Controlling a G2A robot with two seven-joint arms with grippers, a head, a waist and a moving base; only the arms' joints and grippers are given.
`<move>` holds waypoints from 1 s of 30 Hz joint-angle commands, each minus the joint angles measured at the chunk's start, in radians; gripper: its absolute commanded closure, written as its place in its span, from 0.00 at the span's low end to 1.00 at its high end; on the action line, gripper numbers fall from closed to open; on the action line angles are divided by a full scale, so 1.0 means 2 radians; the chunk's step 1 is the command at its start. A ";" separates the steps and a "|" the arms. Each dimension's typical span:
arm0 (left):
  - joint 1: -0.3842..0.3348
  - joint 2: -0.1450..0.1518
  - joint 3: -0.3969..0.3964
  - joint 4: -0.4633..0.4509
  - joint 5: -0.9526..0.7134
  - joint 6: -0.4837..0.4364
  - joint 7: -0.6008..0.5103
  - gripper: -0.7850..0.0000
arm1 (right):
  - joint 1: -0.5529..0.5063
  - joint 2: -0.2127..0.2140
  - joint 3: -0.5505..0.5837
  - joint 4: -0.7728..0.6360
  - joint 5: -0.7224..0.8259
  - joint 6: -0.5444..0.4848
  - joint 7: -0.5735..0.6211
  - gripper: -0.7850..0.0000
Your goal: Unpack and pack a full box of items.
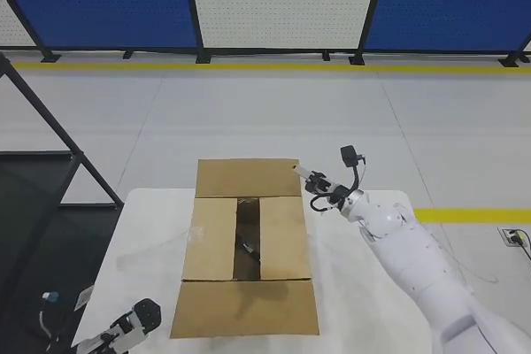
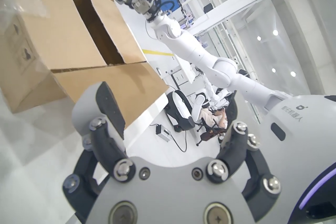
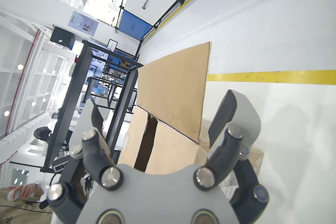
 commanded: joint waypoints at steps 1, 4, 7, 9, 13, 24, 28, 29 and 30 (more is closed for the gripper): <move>0.001 0.002 0.001 0.008 0.008 0.018 -0.013 0.00 | 0.001 -0.004 -0.001 0.001 -0.008 0.006 -0.004 0.00; -0.001 0.003 0.007 0.022 0.015 0.051 0.003 0.00 | 0.000 -0.009 0.001 0.006 -0.011 0.006 -0.007 0.00; -0.002 0.004 0.016 0.033 0.017 0.086 0.008 0.00 | 0.001 -0.012 0.005 0.013 -0.012 0.002 -0.007 0.00; -0.002 0.004 0.024 0.041 0.002 0.110 0.010 0.00 | 0.003 -0.014 0.007 0.017 -0.015 -0.001 -0.007 0.00; -0.017 0.005 0.046 0.053 0.004 0.145 0.013 0.00 | 0.005 -0.015 0.013 0.023 -0.019 -0.008 -0.008 0.00; -0.064 0.006 0.113 0.075 0.038 0.173 0.024 1.00 | 0.002 -0.018 0.028 0.032 -0.027 -0.017 -0.001 0.00; -0.064 0.008 0.113 0.079 0.039 0.170 0.012 1.00 | 0.003 -0.017 0.035 0.037 -0.028 -0.018 0.003 0.00; -0.064 0.009 0.111 0.080 0.038 0.170 0.010 1.00 | 0.004 -0.016 0.037 0.038 -0.028 -0.019 0.004 0.00; -0.063 0.010 0.110 0.080 0.037 0.169 0.006 1.00 | 0.005 -0.016 0.039 0.040 -0.028 -0.020 0.006 0.00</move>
